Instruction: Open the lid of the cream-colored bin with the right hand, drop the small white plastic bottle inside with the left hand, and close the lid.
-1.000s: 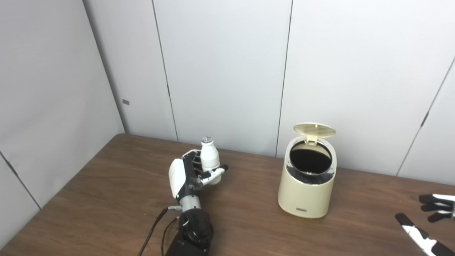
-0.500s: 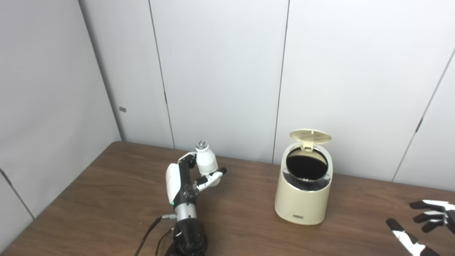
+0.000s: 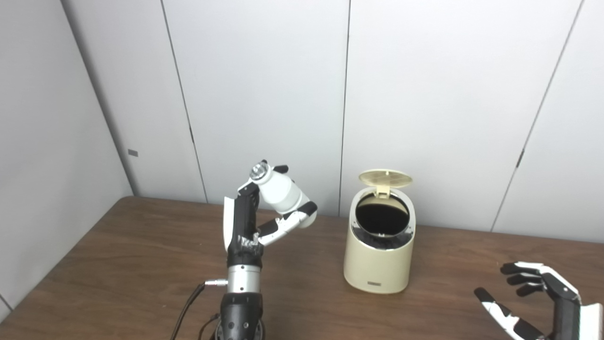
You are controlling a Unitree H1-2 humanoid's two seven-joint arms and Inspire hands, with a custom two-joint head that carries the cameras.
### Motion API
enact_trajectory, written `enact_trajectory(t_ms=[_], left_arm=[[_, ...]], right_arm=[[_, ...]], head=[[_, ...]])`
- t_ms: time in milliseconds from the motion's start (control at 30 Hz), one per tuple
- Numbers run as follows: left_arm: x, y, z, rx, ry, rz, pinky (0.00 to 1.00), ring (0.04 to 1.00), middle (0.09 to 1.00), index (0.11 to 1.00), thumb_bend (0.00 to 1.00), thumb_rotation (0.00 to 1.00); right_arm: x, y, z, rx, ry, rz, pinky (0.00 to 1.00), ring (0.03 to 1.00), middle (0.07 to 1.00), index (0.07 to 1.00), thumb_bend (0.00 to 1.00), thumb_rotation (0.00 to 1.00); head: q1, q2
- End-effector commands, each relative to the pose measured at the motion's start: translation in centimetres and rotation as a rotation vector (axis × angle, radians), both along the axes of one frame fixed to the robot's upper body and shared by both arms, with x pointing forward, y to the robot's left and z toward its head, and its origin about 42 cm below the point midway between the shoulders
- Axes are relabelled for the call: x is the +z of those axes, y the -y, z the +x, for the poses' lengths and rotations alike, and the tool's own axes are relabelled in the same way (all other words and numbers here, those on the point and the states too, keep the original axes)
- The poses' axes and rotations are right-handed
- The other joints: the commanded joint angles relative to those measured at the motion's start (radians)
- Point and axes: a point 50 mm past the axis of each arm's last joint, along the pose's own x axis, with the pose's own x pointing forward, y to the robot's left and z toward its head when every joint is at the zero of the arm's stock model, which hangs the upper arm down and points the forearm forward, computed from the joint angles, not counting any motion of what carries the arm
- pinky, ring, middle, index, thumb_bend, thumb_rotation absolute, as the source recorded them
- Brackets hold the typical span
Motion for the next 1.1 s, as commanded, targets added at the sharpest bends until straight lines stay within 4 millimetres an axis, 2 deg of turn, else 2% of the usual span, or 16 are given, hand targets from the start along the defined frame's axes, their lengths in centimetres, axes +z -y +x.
enact_trajectory(t_ms=[0,100,233,300,367,433,567,800,1067], left_arm=[[3.4,1.1,0.7,-0.021,0.153,0.063,1.0,0.989,0.917,0.481,0.52,0.05],[4.1,2.1,1.0,-0.027,0.192,0.122,1.0,0.959,0.86,0.48,0.52,0.05],[4.5,3.3,1.9,-0.031,0.247,0.189,1.0,0.933,0.837,0.48,0.52,0.05],[4.4,4.1,2.9,-0.024,0.278,0.231,1.0,0.888,0.623,0.479,0.52,0.05],[4.3,4.8,3.8,-0.001,0.322,0.3,1.0,0.862,0.531,0.465,0.52,0.02],[4.3,5.6,4.4,0.027,0.375,0.387,1.0,0.844,0.488,0.489,0.52,0.0],[3.9,7.4,5.6,0.044,0.458,0.521,1.0,0.832,0.456,0.514,0.52,0.0],[3.2,9.7,7.3,0.004,0.459,0.56,1.0,0.827,0.445,0.521,0.52,0.0],[2.7,10.5,8.4,-0.015,0.458,0.608,1.0,0.835,0.468,0.498,0.52,0.0]], right_arm=[[0.8,-0.1,0.5,0.02,0.09,0.003,0.34,0.463,0.57,0.489,0.49,0.12],[0.5,0.0,0.5,0.012,0.087,0.004,0.35,0.481,0.576,0.49,0.49,0.13],[0.1,-0.1,0.6,0.009,0.085,0.009,0.39,0.517,0.586,0.491,0.49,0.13],[-0.1,-0.1,0.6,0.007,0.083,0.009,0.4,0.525,0.591,0.491,0.49,0.13],[-0.2,-0.1,0.6,0.008,0.082,0.013,0.4,0.53,0.593,0.491,0.49,0.13],[-0.3,0.0,0.6,0.007,0.083,0.017,0.4,0.531,0.595,0.49,0.49,0.13],[-0.5,-0.1,0.6,0.001,0.085,0.023,0.4,0.538,0.6,0.49,0.49,0.13],[-0.8,-0.2,0.5,-0.005,0.09,0.022,0.4,0.535,0.597,0.49,0.49,0.13],[-1.1,-0.5,0.4,-0.012,0.086,0.026,0.42,0.552,0.611,0.491,0.49,0.13]], head=[[-0.002,-0.003],[-0.01,-0.006],[-0.024,-0.011],[-0.031,-0.016],[-0.036,-0.017],[-0.038,-0.018],[-0.051,-0.021],[-0.071,-0.024],[-0.086,-0.027]])
